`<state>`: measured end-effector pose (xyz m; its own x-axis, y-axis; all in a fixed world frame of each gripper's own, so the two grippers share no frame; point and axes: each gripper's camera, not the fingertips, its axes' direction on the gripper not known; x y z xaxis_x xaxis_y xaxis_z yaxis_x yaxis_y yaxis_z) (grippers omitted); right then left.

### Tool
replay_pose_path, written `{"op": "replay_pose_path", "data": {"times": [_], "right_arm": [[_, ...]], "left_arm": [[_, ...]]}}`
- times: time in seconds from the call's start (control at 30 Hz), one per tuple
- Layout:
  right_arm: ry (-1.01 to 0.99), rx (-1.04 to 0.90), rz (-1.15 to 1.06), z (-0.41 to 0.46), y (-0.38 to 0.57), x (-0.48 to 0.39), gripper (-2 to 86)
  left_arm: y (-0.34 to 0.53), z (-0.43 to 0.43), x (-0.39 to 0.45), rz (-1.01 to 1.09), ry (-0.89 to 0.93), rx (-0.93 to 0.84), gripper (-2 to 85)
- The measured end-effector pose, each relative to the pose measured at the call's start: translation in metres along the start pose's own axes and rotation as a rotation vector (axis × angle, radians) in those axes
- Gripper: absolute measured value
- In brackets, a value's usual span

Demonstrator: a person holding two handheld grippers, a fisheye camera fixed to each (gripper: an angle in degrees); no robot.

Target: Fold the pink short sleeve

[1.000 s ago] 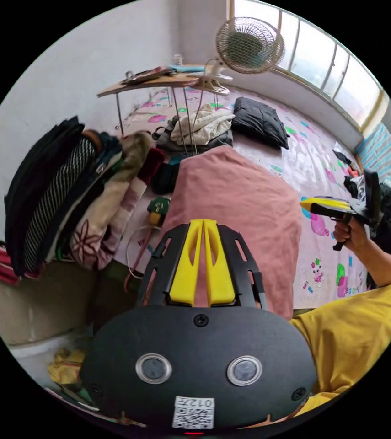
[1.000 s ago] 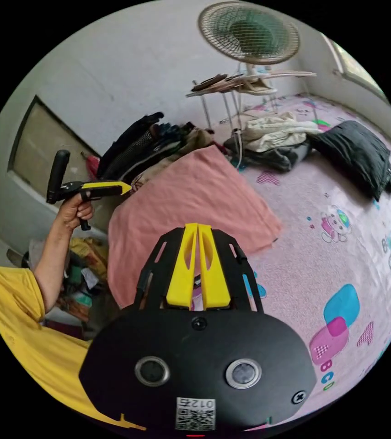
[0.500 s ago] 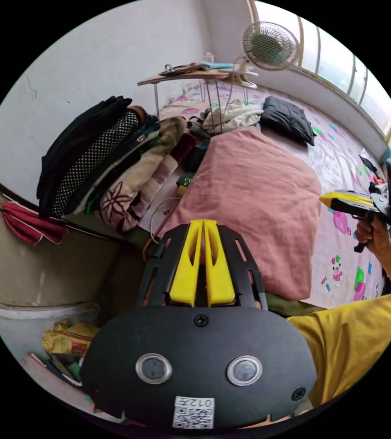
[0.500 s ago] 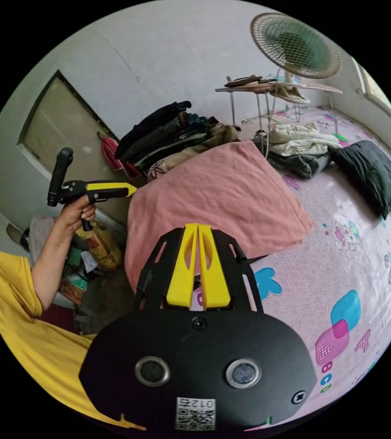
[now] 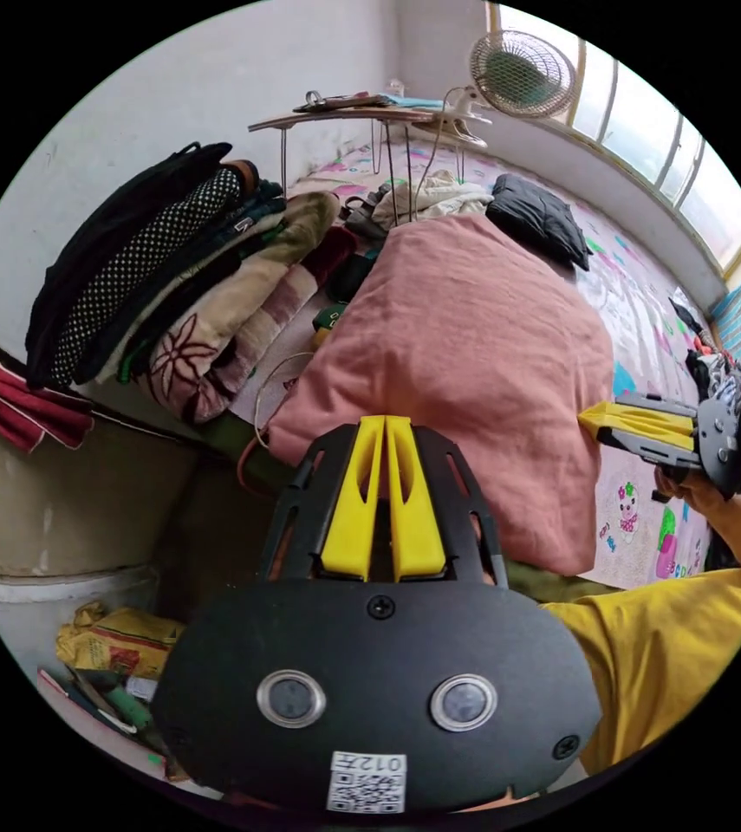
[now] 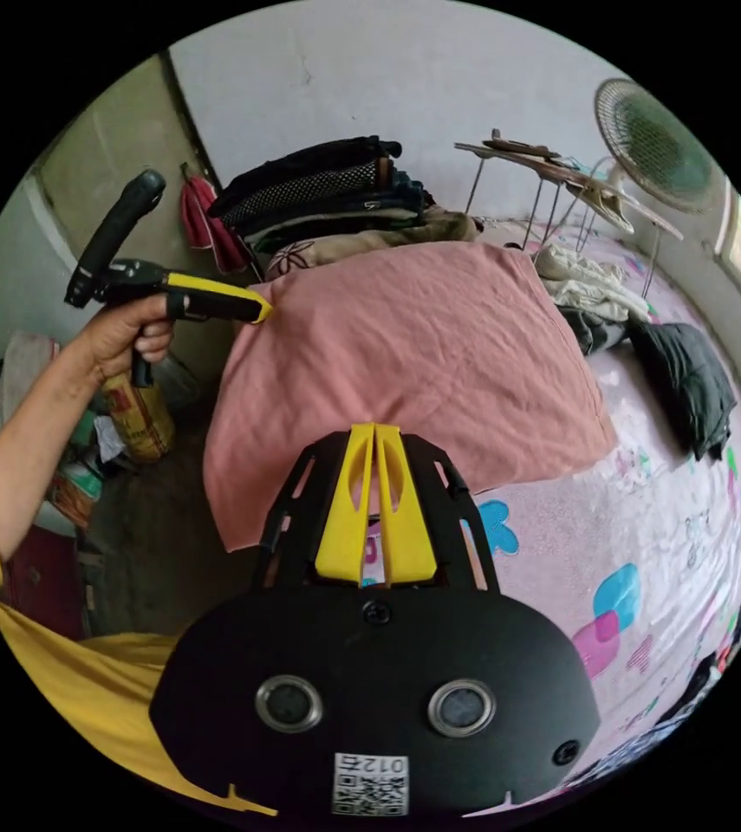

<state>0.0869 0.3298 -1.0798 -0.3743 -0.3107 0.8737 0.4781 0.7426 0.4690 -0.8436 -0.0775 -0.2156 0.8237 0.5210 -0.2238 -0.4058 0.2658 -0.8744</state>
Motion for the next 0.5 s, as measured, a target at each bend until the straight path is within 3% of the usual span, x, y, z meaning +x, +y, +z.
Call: {"op": "replay_pose_path", "data": {"times": [0.13,0.3,0.4,0.5], "right_arm": [[-0.077,-0.022,0.107,-0.019,0.004,0.003,0.0],[-0.015,0.107,-0.026,-0.053,0.015,-0.029,0.0],[-0.007,0.057,-0.053,-0.045,0.017,-0.045,-0.1],[0.055,-0.011,-0.044,-0.037,0.025,-0.053,-0.1]], "left_arm": [[0.008,0.011,-0.005,-0.057,0.088,0.023,-0.1],[0.019,-0.014,0.034,0.025,0.026,0.207,0.2],[0.01,0.017,0.066,0.147,0.135,0.139,0.2],[0.007,0.055,0.096,0.211,0.092,0.061,0.1]]}}
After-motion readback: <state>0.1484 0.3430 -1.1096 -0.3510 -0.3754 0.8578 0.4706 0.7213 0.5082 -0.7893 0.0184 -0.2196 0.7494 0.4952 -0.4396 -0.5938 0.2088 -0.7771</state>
